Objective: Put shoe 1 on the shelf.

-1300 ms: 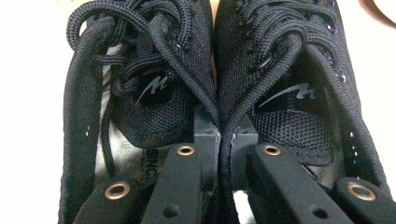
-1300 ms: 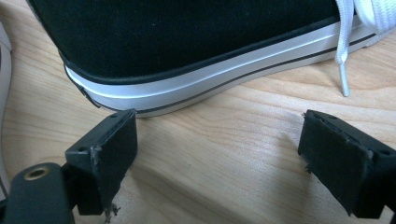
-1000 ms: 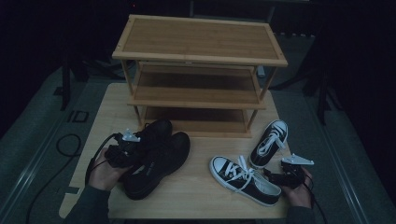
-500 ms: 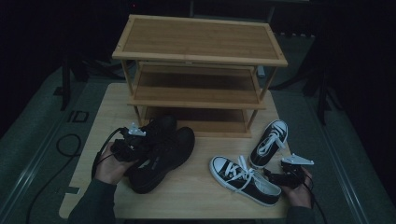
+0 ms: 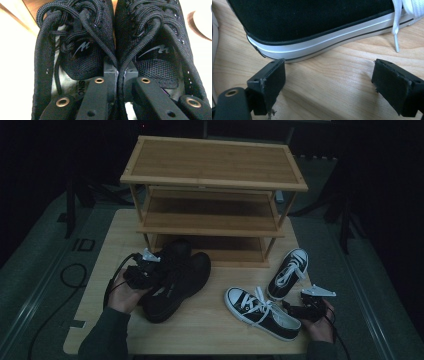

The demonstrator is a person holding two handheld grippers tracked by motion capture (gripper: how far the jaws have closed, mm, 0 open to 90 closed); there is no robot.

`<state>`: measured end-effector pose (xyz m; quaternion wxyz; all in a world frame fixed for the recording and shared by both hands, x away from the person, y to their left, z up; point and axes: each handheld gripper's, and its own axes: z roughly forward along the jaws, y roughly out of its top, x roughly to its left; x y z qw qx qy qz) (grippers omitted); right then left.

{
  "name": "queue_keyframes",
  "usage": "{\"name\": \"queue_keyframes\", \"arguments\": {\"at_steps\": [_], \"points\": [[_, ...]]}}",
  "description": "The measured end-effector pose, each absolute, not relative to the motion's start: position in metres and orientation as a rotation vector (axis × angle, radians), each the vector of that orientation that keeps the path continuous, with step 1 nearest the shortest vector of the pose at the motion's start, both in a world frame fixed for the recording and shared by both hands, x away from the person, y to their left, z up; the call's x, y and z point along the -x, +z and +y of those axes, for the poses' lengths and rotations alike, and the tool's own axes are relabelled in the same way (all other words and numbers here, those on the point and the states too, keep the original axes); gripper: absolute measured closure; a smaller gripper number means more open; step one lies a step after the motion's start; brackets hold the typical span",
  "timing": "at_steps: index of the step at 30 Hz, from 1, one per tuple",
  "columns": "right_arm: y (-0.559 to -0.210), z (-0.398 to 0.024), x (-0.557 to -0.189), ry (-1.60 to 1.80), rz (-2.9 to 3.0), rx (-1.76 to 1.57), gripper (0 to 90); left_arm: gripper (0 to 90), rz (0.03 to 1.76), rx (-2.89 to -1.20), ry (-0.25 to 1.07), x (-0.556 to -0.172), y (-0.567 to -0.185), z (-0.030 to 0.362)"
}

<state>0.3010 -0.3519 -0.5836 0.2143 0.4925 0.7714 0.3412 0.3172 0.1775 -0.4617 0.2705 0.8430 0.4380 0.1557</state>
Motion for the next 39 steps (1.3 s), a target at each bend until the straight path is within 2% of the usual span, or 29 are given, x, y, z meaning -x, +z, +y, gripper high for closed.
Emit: {"name": "queue_keyframes", "arguments": {"at_steps": [39], "points": [[-0.584,-0.352,-0.302,0.946,2.144,-1.359,11.7,85.4,1.233,-2.283,0.527,-0.347,-0.468,0.144]]}}
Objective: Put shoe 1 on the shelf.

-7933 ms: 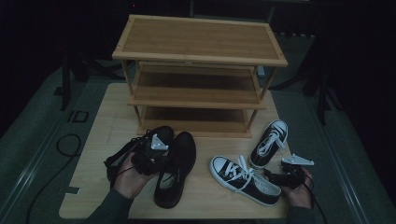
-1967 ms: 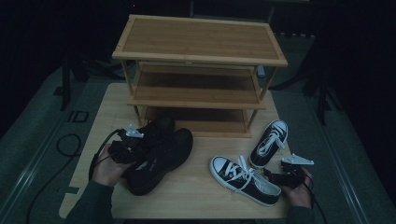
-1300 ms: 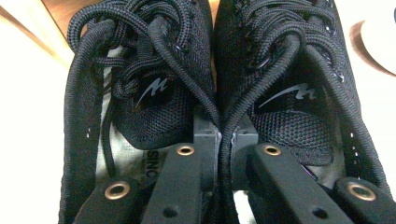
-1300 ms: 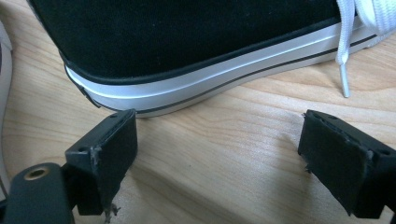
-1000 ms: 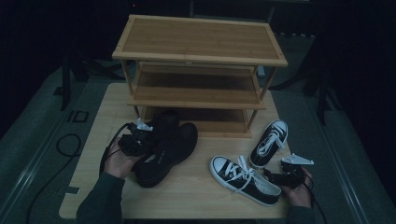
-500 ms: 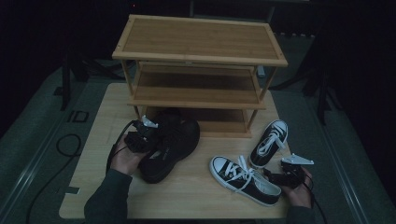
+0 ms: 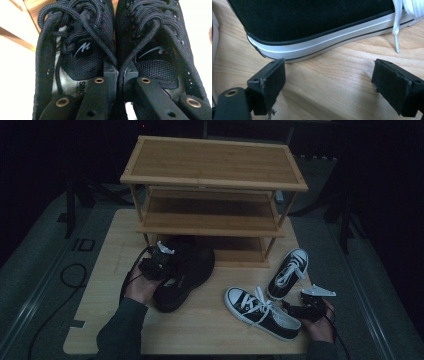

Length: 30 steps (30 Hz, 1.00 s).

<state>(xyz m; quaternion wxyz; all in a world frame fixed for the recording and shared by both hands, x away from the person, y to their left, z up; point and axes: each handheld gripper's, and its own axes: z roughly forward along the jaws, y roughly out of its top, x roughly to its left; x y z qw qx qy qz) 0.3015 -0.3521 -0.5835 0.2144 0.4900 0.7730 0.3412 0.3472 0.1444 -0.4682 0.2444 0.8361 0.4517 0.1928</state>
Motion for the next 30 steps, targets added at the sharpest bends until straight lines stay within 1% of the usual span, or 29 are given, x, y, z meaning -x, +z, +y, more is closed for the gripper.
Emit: {"name": "queue_keyframes", "arguments": {"at_steps": [30], "points": [[-0.584,-0.352,-0.302,0.946,2.146,-1.36,11.7,85.3,1.287,-2.264,0.551,-0.365,-0.474,0.131]]}}
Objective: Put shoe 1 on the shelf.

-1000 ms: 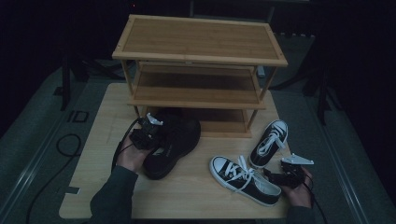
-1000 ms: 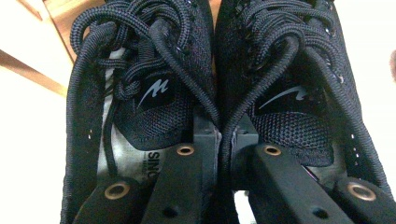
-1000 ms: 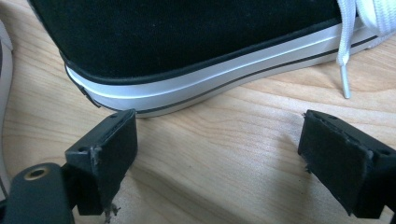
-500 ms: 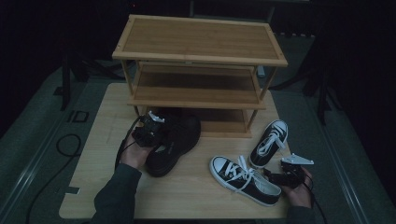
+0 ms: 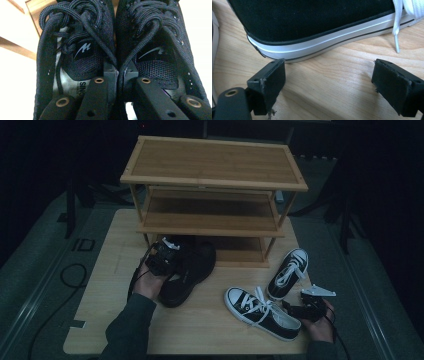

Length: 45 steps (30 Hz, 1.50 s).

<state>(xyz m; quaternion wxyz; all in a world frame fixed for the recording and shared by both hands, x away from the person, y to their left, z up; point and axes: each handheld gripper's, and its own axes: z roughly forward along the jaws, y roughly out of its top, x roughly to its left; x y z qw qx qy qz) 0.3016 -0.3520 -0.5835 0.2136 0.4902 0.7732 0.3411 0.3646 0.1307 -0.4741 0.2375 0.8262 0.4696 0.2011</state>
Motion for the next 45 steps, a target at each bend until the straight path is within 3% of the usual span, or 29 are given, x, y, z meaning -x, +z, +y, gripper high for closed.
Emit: {"name": "queue_keyframes", "arguments": {"at_steps": [45], "points": [[-0.583,-0.352,-0.302,0.948,2.147,-1.359,11.7,85.0,1.391,-2.184,0.612,-0.389,-0.481,0.102]]}}
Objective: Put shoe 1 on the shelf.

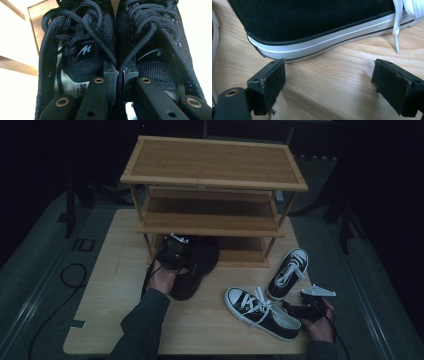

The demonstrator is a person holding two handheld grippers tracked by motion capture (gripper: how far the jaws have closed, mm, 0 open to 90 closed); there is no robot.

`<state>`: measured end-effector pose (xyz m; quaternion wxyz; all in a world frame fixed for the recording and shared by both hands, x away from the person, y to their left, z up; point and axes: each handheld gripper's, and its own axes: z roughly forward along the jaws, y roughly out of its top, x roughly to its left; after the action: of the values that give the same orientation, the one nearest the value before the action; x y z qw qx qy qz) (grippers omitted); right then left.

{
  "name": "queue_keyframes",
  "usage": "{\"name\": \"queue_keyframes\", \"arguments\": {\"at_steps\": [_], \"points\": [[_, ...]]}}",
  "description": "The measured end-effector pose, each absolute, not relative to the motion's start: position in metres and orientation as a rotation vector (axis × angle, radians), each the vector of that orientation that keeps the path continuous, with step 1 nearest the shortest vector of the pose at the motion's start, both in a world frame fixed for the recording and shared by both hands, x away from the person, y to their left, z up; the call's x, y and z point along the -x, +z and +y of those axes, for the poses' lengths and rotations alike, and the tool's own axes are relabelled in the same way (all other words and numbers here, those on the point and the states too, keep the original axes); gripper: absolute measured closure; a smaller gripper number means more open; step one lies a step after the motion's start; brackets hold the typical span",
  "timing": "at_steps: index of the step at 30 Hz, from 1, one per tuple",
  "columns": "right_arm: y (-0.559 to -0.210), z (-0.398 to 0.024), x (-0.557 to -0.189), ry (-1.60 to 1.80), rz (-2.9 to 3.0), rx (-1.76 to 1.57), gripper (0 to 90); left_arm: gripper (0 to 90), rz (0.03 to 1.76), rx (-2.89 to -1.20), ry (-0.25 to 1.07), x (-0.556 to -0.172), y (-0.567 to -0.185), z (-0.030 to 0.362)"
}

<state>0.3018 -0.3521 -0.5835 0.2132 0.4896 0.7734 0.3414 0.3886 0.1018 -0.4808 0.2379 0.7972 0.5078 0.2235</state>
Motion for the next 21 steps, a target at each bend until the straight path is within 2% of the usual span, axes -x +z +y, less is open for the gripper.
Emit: {"name": "queue_keyframes", "arguments": {"at_steps": [21], "points": [[-0.583,-0.352,-0.302,0.948,2.148,-1.358,11.7,84.7,1.462,-2.102,0.647,-0.398,-0.482,0.08]]}}
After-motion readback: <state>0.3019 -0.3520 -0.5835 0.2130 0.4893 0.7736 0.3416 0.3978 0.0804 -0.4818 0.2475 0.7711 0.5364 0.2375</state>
